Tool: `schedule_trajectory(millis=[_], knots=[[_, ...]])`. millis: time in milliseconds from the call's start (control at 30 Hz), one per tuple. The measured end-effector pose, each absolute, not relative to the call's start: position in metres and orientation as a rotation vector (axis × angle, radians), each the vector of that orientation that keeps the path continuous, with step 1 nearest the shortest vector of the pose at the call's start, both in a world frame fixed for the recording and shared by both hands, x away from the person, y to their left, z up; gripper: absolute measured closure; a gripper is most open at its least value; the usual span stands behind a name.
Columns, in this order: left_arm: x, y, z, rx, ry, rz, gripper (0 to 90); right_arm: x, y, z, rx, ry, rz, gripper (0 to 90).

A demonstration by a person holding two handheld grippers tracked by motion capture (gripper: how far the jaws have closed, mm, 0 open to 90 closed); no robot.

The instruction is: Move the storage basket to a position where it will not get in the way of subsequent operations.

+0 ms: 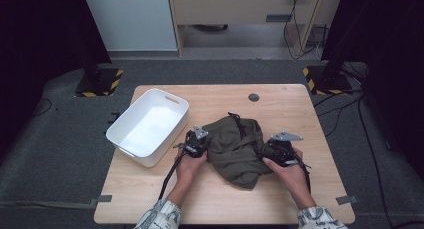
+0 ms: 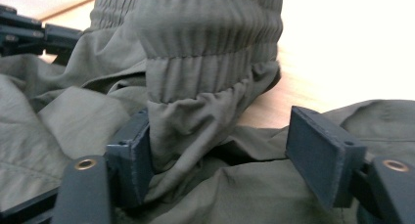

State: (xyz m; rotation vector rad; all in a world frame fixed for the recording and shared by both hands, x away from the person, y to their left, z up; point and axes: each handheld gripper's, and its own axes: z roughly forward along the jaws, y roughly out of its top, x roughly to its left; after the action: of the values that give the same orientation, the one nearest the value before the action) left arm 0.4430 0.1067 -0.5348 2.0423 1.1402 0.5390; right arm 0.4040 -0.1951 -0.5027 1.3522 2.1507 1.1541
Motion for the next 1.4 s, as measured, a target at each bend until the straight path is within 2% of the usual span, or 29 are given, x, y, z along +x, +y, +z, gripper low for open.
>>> schedule_trajectory(millis=[133,200,267,500,700,1033,1400], knots=[[0.443,0.112,-0.533,1.997,1.150,0.507,87.7,0.403,-0.194,-0.502,1.349,2.173,1.133,51.1],[0.442,0.115,-0.529,1.967,1.149,0.517,88.0,0.401,-0.195,-0.500,1.357,2.164,1.129,63.1],[0.440,0.118,-0.520,1.930,1.136,0.527,88.1,0.401,-0.197,-0.498,1.362,2.169,1.127,70.1],[0.439,0.123,-0.490,1.894,1.082,0.557,88.3,0.408,-0.210,-0.483,1.362,2.133,1.167,81.0],[0.439,0.126,-0.469,1.879,1.047,0.574,88.5,0.417,-0.219,-0.464,1.350,2.094,1.192,85.4],[0.443,0.137,-0.431,1.853,1.012,0.623,88.6,0.427,-0.251,-0.427,1.337,2.046,1.214,87.1],[0.451,0.156,-0.407,1.838,1.013,0.651,88.6,0.439,-0.273,-0.410,1.342,2.019,1.247,88.2]])
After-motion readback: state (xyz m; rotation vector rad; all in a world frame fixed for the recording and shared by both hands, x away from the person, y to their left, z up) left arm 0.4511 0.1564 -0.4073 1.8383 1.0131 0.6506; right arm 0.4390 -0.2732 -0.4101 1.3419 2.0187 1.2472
